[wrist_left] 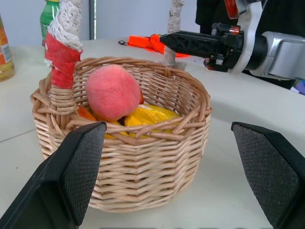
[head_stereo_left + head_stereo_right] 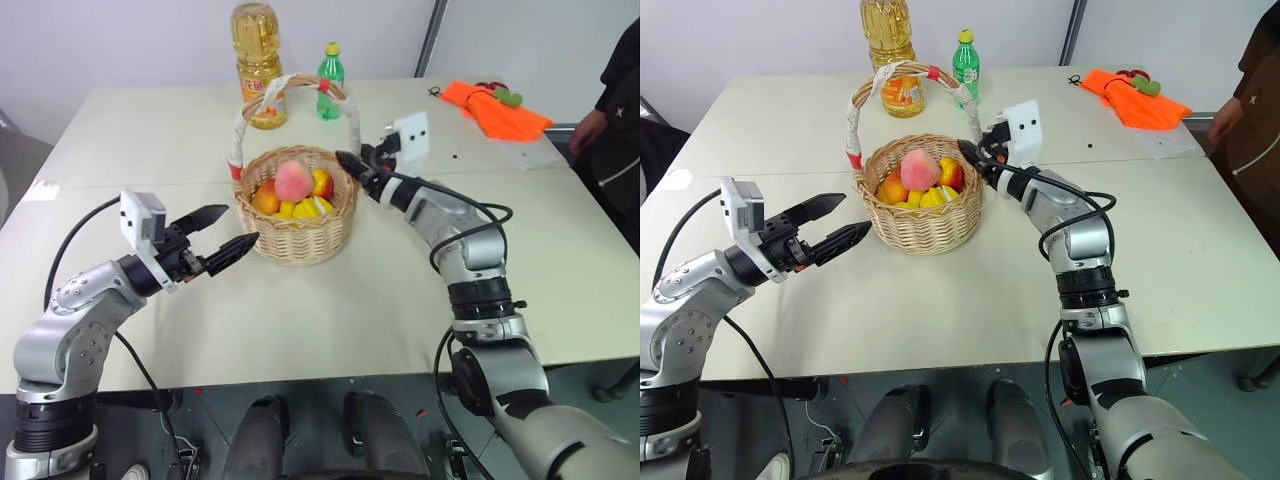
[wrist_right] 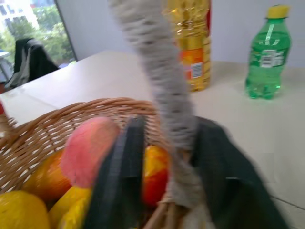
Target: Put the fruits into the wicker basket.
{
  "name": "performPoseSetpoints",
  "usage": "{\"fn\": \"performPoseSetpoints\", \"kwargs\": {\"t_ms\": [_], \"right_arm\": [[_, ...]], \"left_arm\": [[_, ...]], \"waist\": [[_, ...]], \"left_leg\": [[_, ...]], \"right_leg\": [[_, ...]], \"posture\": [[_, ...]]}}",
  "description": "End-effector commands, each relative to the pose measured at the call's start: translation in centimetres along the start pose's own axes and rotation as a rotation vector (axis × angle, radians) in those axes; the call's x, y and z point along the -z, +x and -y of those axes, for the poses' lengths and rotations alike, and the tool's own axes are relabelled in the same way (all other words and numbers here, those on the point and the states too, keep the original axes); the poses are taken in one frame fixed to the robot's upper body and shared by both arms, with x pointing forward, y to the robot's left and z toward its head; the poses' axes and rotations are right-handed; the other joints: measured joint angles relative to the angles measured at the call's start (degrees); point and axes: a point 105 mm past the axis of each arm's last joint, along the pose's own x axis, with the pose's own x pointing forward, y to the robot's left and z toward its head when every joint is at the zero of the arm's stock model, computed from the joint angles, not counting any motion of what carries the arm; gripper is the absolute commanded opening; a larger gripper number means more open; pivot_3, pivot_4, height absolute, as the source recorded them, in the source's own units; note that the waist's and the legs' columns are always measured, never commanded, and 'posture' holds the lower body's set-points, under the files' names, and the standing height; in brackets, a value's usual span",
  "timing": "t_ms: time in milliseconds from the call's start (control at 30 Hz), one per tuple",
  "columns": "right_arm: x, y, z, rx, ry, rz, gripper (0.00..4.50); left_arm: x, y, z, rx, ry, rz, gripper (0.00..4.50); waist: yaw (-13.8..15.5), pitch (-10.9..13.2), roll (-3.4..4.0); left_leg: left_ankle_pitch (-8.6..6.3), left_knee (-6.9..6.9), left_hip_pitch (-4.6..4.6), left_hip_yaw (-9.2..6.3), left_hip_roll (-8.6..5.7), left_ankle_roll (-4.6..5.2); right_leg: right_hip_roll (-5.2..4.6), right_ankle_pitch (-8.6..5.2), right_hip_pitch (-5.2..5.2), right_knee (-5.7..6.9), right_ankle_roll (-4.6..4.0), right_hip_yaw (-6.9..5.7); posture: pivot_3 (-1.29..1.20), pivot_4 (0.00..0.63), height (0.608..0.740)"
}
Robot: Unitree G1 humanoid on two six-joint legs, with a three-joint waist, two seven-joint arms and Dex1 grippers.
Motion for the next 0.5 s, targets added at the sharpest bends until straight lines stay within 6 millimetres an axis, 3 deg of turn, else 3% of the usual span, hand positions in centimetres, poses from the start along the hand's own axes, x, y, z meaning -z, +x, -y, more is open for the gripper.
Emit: {"fn": "performPoseSetpoints", "kwargs": {"t_ms": [33, 133, 200, 233, 367, 500], "right_arm": [[-2.6, -0.5, -0.1, -0.01, -0.002, 0.106, 0.06], [-4.0, -1.7, 0.5, 0.012, -0.021, 0.16, 0.06], [-5.1, -3.0, 1.9, 0.067, -0.058, 0.189, 0.06], [-5.6, -3.8, 3.1, 0.119, -0.077, 0.201, 0.06], [-7.8, -9.6, 11.4, 0.492, -0.245, 0.178, 0.06], [-8.3, -13.3, 15.8, 0.707, -0.292, 0.144, 0.06]], "left_arm": [[-1.0, -0.1, 0.6, 0.012, 0.04, 0.033, 4.5], [-1.0, 0.1, 0.7, 0.015, 0.039, 0.035, 4.5], [-1.1, 0.2, 0.7, 0.018, 0.038, 0.037, 4.5], [-1.1, 0.3, 0.7, 0.019, 0.038, 0.038, 4.5], [-0.9, 0.6, 0.9, 0.041, 0.03, 0.034, 4.5], [-0.8, 1.4, 1.1, 0.066, 0.02, 0.039, 4.5]], "waist": [[-0.04, 0.01, 0.02], [-0.1, 0.02, 0.03], [0.04, 0.02, 0.03], [0.18, 0.02, 0.03], [1.11, 0.02, 0.04], [0.94, 0.02, 0.03]], "left_leg": [[0.0, 0.0, 0.0, -0.01, 0.01, 0.0], [0.0, -0.04, 0.0, -0.02, 0.02, 0.0], [0.0, -0.05, 0.0, -0.02, 0.02, 0.0], [0.0, -0.05, -0.01, -0.02, 0.02, 0.0], [0.0, -0.01, -0.08, 0.0, -0.11, 0.0], [0.0, 0.0, -0.07, 0.15, -0.15, 0.0]], "right_leg": [[0.02, 0.0, 0.0, 0.0, 0.0, -0.01], [0.04, 0.01, -0.02, 0.0, 0.01, -0.01], [0.04, 0.01, -0.02, 0.0, 0.02, -0.01], [0.02, 0.0, -0.02, 0.0, 0.01, -0.01], [-0.13, -0.1, 0.0, -0.09, -0.15, -0.01], [-0.15, -0.11, 0.02, -0.19, -0.16, 0.08]], "posture": [[0.0, 0.15, 0.74], [0.0, 0.15, 0.74], [0.0, 0.15, 0.74], [0.0, 0.15, 0.74], [0.0, 0.15, 0.74], [0.0, 0.15, 0.74]]}}
